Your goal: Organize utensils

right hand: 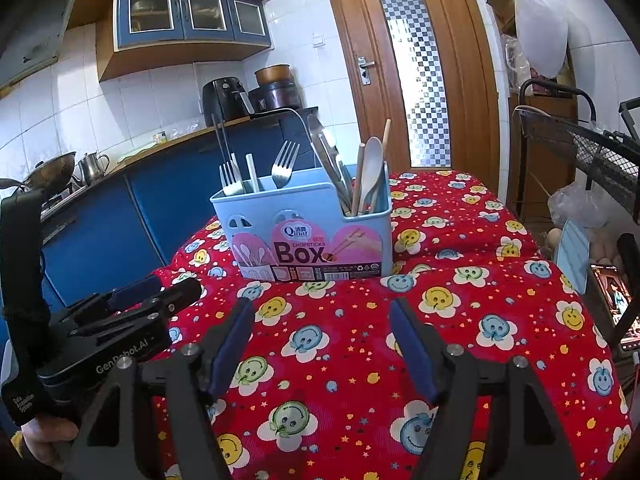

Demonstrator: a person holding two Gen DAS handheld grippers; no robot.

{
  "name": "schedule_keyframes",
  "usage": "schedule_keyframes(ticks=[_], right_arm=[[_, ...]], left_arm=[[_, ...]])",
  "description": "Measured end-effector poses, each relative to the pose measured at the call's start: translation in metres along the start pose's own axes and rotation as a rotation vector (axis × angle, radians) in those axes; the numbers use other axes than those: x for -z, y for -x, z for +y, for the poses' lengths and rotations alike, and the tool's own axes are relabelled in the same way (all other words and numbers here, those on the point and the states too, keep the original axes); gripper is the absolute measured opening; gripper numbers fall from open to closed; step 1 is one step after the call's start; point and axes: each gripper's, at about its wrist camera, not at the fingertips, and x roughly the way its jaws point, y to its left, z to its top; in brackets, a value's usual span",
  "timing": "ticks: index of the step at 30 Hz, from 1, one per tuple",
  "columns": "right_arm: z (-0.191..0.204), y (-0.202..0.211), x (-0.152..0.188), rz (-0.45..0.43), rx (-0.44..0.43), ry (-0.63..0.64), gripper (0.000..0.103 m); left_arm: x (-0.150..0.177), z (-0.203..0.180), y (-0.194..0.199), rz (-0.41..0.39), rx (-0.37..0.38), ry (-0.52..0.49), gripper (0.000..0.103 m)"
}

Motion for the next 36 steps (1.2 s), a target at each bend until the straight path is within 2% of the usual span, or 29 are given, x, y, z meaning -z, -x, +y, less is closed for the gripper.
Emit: schedule_keyframes(ticks=[36], right_arm=[[0.0021,0.0021,-0.0016,-0.006,0.003,0.003,0.072]], left_arm=[[-0.0026,-0.0010,0.0028,-0.005,0.002,0.005,0.056]])
